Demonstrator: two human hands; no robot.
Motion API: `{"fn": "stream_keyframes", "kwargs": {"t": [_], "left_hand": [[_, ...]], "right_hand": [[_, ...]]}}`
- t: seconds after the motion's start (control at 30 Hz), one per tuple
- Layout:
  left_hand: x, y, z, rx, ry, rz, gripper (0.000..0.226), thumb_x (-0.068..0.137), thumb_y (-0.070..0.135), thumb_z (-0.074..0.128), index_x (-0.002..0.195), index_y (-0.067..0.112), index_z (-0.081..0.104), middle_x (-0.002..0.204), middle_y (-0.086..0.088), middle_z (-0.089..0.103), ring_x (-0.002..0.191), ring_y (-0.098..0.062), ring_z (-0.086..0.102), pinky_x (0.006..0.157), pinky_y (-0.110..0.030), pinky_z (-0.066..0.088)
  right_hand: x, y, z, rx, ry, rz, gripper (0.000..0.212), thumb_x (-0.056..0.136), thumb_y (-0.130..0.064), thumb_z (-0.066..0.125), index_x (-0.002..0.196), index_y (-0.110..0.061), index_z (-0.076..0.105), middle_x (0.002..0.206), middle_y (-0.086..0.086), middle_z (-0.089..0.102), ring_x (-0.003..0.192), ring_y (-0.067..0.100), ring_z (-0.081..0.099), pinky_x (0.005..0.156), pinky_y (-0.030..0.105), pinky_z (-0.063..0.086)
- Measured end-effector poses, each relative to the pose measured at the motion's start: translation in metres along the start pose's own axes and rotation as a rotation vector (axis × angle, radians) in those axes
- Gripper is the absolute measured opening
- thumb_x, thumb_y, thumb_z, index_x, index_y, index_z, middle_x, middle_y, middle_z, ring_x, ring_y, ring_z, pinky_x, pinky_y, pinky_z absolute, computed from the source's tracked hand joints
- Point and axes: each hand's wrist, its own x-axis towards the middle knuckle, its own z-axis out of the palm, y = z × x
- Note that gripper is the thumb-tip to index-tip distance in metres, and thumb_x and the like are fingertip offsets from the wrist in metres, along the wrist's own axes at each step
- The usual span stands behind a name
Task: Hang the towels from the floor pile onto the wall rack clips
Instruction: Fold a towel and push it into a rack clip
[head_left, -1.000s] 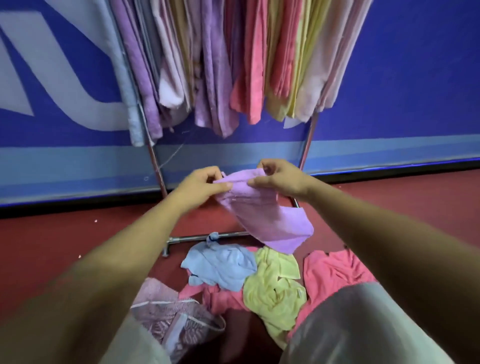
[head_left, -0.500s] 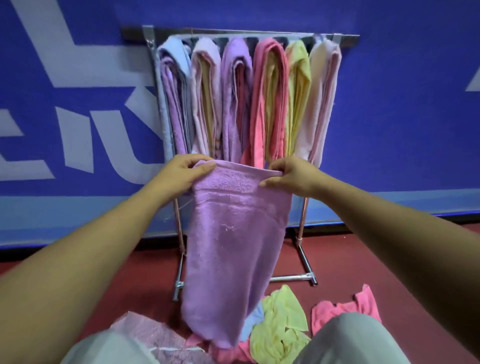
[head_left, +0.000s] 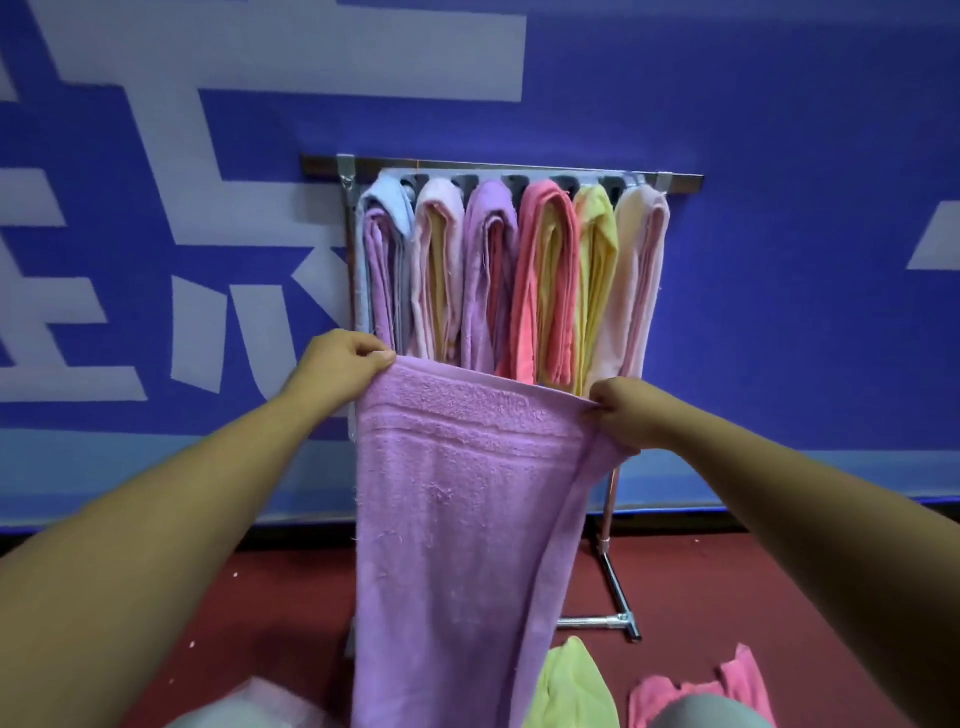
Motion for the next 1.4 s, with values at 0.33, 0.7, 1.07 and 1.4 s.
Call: {"fn": "stream_keyframes", "kwargs": {"t": [0.33, 0.7, 1.07, 1.4], "left_hand": [[0.015, 0.007, -0.034, 0.438, 0.009, 0.042, 0.018, 0.095, 0.035, 0.057, 0.093, 0.023, 0.070, 0.092, -0.002, 0.069, 0.083, -0.022, 0.059, 0.069, -0.032, 0.042], [0.006, 0.043, -0.041, 0.358, -0.223, 0.040, 0.020, 0.089, 0.007, 0.050, 0.092, 0.026, 0.057, 0.088, -0.006, 0.063, 0.067, -0.019, 0.062, 0.053, -0.029, 0.050], [-0.008, 0.094, -0.031, -0.277, -0.594, 0.195, 0.026, 0.093, -0.002, 0.060, 0.114, 0.008, 0.068, 0.088, -0.007, 0.072, 0.086, -0.021, 0.071, 0.085, -0.031, 0.058], [-0.008, 0.116, -0.019, -0.162, -0.330, 0.278, 0.011, 0.089, 0.026, 0.070, 0.080, 0.025, 0.076, 0.060, 0.012, 0.065, 0.060, -0.002, 0.056, 0.063, -0.021, 0.043]], "right_hand": [[0.002, 0.012, -0.037, 0.215, 0.291, 0.153, 0.017, 0.088, -0.012, 0.060, 0.072, -0.015, 0.063, 0.052, 0.003, 0.062, 0.052, 0.020, 0.064, 0.052, 0.029, 0.049], [0.007, 0.003, -0.057, 0.801, 0.512, 0.244, 0.018, 0.088, -0.011, 0.073, 0.077, 0.002, 0.068, 0.066, 0.014, 0.067, 0.056, 0.023, 0.069, 0.063, 0.039, 0.063], [-0.001, -0.043, -0.067, 0.919, 0.397, -0.088, 0.007, 0.095, -0.001, 0.062, 0.098, -0.005, 0.057, 0.069, 0.015, 0.069, 0.051, 0.015, 0.064, 0.050, 0.027, 0.054], [-0.011, -0.074, -0.072, 0.915, 0.129, -0.322, 0.020, 0.095, -0.005, 0.056, 0.090, -0.001, 0.075, 0.089, 0.020, 0.075, 0.085, 0.031, 0.073, 0.084, 0.038, 0.060]]}}
